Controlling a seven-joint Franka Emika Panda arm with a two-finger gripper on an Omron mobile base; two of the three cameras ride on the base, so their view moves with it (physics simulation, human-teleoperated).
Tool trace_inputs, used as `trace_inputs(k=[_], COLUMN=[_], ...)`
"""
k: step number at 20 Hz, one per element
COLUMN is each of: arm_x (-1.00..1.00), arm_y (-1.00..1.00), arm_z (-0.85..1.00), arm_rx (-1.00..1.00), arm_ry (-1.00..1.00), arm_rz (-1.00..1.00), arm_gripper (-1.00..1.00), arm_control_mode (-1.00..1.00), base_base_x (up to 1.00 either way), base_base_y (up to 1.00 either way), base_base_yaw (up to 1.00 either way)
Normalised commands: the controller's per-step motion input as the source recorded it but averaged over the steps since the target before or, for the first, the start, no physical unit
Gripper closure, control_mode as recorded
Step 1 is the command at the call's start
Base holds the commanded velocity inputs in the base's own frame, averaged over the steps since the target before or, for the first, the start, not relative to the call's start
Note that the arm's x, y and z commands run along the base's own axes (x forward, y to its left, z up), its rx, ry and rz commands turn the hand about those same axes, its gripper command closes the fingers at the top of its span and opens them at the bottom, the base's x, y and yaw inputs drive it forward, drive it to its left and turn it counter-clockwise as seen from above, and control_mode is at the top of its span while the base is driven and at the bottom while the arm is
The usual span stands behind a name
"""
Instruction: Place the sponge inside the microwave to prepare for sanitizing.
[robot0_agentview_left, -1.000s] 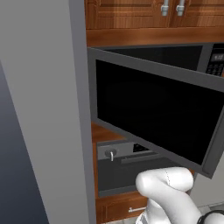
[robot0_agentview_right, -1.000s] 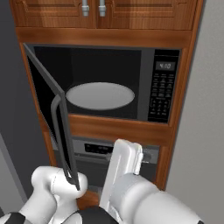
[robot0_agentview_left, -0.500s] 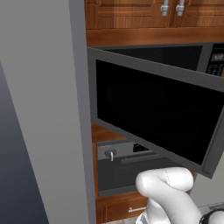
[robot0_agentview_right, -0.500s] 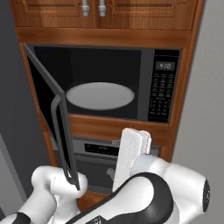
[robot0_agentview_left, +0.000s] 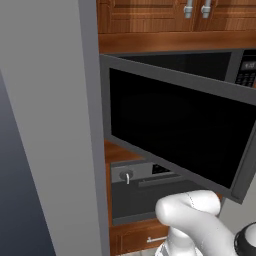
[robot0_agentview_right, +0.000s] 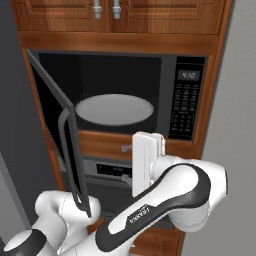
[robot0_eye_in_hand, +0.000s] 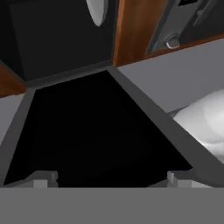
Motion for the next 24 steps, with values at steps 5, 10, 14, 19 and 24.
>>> trace_inputs(k=[5,10,14,19,24], arm_x=[0.43,0.14,-0.16,-0.67,-0.47], arm_y=[0.59,0.71,0.66,0.68,0.97], arm_z=[0.0,0.0,0.0,0.0,-0.03], arm_rx=[-0.01,0.0,0.01,0.04,0.0], arm_ry=[-0.07,-0.04,-0.11,-0.1,0.0], arm_rz=[0.25,0.21,0.15,0.15,0.12], arm_gripper=[-1.0,-1.0,-1.0,-1.0,-1.0], arm_control_mode=[-1.0,-1.0,-1.0,-1.0,-1.0], base_base_x=[0.0,0.0,0.0,0.0,0.0], base_base_y=[0.0,0.0,0.0,0.0,0.0], base_base_yaw=[0.0,0.0,0.0,0.0,0.0])
